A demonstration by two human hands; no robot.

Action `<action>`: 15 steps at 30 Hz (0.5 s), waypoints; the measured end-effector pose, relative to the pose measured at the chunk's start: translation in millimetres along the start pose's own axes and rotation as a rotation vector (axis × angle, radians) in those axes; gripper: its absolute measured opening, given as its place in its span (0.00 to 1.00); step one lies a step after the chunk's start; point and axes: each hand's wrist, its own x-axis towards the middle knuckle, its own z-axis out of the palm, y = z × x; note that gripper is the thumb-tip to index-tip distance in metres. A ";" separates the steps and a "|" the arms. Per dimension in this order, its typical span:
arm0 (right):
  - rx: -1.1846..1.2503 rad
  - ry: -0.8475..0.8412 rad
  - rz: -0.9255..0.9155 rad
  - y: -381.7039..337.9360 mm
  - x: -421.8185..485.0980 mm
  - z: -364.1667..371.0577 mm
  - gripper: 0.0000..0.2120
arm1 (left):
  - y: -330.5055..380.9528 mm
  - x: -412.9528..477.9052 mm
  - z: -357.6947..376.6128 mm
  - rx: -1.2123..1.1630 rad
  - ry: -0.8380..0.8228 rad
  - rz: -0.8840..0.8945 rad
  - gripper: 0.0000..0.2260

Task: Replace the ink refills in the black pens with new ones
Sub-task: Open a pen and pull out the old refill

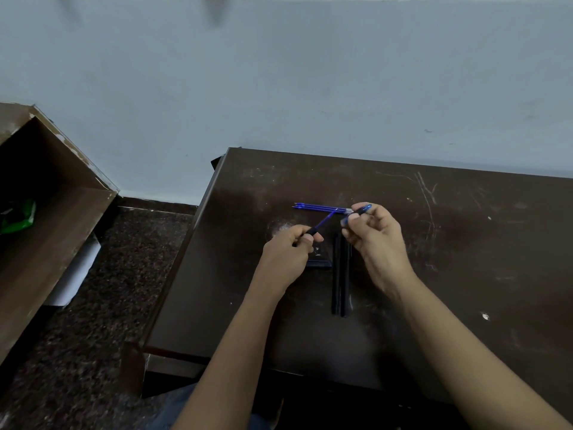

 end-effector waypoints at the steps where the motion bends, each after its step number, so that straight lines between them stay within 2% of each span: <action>1: 0.144 -0.006 0.058 -3.2 1.3 -1.2 0.06 | -1.0 0.3 0.8 0.000 -0.011 -0.004 0.12; 3: 0.287 -0.002 0.117 -5.5 3.9 -3.3 0.06 | -3.1 0.5 2.5 0.003 -0.033 -0.013 0.13; 5: 0.317 -0.006 0.134 -5.6 5.2 -3.7 0.07 | -5.2 1.6 4.1 0.010 -0.044 -0.018 0.13; 15: 0.221 -0.082 0.110 -7.6 2.4 -1.7 0.07 | -12.8 6.8 5.4 0.033 -0.067 -0.012 0.12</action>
